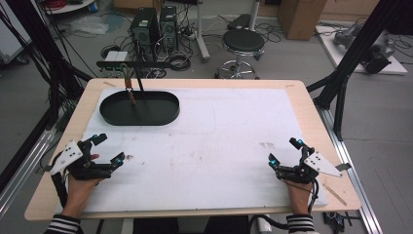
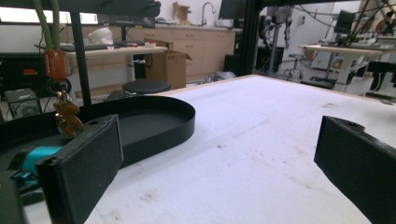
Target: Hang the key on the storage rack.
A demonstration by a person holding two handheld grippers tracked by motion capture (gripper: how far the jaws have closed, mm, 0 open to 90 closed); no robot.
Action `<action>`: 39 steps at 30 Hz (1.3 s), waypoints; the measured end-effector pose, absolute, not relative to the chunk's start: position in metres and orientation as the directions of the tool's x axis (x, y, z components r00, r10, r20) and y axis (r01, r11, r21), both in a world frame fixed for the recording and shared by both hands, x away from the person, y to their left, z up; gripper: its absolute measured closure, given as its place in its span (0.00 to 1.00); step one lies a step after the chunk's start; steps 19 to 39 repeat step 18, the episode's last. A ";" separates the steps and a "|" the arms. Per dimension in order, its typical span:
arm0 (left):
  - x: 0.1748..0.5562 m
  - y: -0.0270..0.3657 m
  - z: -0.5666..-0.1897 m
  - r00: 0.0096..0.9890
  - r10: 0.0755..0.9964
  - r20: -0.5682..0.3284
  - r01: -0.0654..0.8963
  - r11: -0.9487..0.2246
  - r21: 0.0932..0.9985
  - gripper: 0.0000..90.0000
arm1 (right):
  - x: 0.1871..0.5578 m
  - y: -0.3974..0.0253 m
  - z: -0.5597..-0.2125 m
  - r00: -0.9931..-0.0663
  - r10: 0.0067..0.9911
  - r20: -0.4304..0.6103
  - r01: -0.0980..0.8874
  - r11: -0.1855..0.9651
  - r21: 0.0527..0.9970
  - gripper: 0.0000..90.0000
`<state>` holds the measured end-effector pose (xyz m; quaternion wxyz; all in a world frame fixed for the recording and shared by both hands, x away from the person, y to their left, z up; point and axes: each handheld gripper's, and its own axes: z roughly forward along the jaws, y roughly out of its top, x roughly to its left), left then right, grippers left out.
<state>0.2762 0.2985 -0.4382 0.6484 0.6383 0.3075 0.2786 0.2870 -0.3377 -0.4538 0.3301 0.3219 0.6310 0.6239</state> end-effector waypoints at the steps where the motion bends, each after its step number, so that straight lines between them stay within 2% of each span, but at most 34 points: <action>1: 0.275 0.299 -0.441 0.656 0.753 -0.047 0.027 0.039 0.999 0.02 | 0.287 -0.338 -0.454 -0.575 0.818 -0.015 -0.006 0.014 1.000 0.00; 12: 0.267 0.297 -0.454 0.622 0.783 -0.018 -0.014 0.033 0.999 0.02 | 0.287 -0.338 -0.454 -0.576 0.817 -0.017 -0.008 0.015 1.000 0.00; 39: 0.267 0.297 -0.454 0.621 0.783 -0.020 -0.015 0.038 0.999 0.02 | 0.287 -0.338 -0.454 -0.572 0.820 -0.021 -0.010 0.019 1.000 0.00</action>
